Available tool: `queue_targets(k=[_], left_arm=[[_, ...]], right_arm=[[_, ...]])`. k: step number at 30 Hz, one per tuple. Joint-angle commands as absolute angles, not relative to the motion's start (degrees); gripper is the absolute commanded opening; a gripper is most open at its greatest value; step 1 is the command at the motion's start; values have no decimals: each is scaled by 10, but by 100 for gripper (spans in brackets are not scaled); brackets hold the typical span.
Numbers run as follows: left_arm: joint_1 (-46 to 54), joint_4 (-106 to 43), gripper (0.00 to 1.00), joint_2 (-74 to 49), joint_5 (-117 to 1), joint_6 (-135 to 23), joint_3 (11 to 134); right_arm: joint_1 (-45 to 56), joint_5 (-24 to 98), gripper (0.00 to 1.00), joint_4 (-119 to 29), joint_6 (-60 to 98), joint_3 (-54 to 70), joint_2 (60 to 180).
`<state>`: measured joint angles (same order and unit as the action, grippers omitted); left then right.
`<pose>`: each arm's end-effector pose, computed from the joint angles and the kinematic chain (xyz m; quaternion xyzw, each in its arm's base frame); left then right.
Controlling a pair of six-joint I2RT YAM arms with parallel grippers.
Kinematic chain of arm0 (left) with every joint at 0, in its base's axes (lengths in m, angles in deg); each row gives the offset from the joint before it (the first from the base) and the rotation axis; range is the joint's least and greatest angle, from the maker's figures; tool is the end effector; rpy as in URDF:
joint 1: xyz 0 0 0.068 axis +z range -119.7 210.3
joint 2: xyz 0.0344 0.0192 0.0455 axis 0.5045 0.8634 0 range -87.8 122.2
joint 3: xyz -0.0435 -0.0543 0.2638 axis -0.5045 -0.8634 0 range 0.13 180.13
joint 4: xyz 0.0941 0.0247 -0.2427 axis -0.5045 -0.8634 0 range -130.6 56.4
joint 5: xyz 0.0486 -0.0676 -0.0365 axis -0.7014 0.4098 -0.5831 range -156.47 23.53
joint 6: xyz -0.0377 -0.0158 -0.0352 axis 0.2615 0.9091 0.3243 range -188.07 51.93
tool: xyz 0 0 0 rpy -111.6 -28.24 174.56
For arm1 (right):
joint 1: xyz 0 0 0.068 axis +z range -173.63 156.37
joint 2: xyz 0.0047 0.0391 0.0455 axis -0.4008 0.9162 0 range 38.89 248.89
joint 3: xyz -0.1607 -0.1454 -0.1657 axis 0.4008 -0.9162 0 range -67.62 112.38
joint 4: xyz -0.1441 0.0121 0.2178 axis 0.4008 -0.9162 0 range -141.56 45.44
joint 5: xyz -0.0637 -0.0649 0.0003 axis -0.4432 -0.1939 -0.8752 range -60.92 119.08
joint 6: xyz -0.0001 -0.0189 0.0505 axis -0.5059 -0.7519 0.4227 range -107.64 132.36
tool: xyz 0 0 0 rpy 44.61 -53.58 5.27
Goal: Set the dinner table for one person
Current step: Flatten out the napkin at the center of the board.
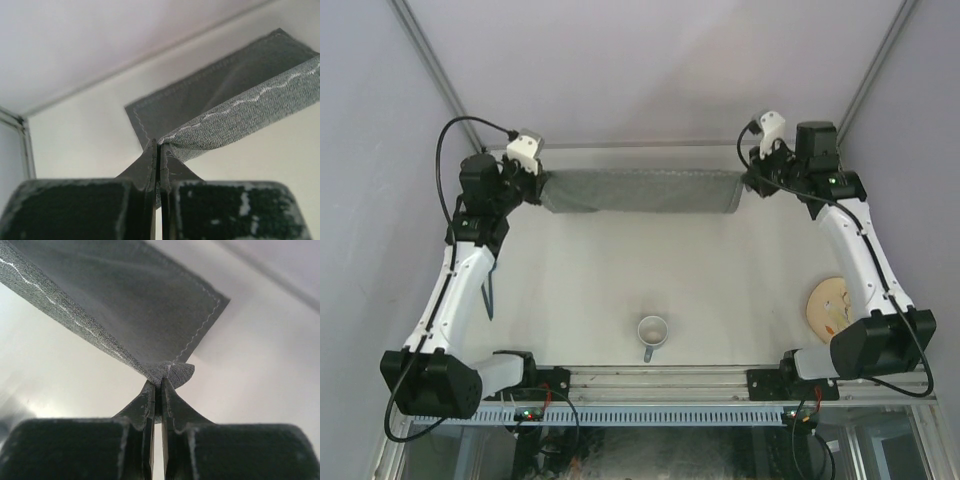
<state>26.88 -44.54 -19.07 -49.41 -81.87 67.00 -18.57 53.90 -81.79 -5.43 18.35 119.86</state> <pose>0.2754 -0.0268 0.3876 0.2072 0.7503 -0.0596 0.6249 0.3048 0.0421 0.3987 -0.2710 0.8176 0.1347 0.4898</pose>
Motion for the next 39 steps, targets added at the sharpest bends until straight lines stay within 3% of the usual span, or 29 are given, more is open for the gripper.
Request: queue_targets(k=[1,8,20,23,24,26,27,28,29,30,33,39], left_arm=[[326,-507,0,-229,-572,-830,618],[326,-620,0,-200,-457,-830,572],[326,-879,1,-33,-261,-944,625],[326,-920,14,-15,-241,-977,631],[326,-927,23,-16,-236,-987,628],[326,-930,55,-29,-235,-997,619],[326,-930,64,-38,-238,-1003,615],[326,-934,82,-50,-240,-1009,611],[326,-943,94,-62,-244,-1019,611],[326,-954,99,-76,-248,-1034,616],[327,-959,100,-128,-265,-1040,647],[327,-770,100,-202,-334,-894,699]], right_arm=[[-215,477,0,-892,-111,117,1164],[-225,545,0,-951,-153,36,1194],[-210,601,0,-1075,-249,-35,1247],[-195,593,0,-1078,-263,-61,1231],[-190,592,0,-1080,-267,-67,1228],[-182,593,1,-1087,-276,-76,1223],[-179,599,13,-1095,-284,-78,1220],[-177,606,27,-1104,-291,-79,1217],[-175,610,43,-1111,-295,-79,1211],[-171,610,55,-1116,-300,-76,1203],[-164,595,83,-1117,-299,-45,1160],[-164,532,99,-1021,-244,72,1129]])
